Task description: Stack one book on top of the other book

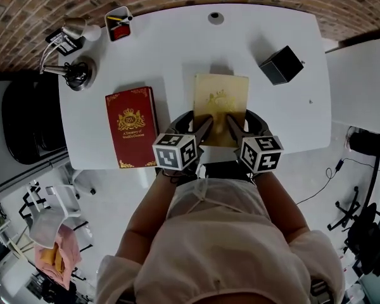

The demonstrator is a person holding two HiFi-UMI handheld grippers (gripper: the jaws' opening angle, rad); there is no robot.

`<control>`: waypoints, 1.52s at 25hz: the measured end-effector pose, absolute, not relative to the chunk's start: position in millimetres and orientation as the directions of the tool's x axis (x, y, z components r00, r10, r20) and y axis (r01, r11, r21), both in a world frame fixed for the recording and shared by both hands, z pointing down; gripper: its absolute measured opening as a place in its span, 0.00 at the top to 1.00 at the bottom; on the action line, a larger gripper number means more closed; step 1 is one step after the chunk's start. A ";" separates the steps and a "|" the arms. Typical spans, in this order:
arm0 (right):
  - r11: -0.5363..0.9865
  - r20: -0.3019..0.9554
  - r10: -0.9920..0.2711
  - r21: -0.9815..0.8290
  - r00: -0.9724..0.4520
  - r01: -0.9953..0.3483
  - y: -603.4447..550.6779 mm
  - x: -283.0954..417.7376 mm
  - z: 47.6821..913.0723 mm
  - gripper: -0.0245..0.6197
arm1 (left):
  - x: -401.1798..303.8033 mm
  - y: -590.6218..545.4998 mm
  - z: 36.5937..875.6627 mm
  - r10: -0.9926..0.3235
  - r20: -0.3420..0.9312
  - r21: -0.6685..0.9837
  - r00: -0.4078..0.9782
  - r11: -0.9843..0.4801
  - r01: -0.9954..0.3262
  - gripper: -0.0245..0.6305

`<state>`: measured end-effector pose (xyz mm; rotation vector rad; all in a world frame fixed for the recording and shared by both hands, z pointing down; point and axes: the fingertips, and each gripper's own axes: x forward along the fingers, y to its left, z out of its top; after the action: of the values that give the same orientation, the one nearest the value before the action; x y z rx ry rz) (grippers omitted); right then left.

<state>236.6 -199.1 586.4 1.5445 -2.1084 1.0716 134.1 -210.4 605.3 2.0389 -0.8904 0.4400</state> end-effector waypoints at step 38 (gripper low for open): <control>0.314 0.529 -0.694 -0.388 -0.489 -0.866 -175.4 -43.3 485.2 0.58 | -150.1 -174.8 494.7 -0.619 0.526 0.492 0.583 -0.338 -0.802 0.54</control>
<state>-43.3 -175.4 485.2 1.4143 -2.3188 0.9392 -150.1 -174.8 494.7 2.0732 -1.1268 0.3165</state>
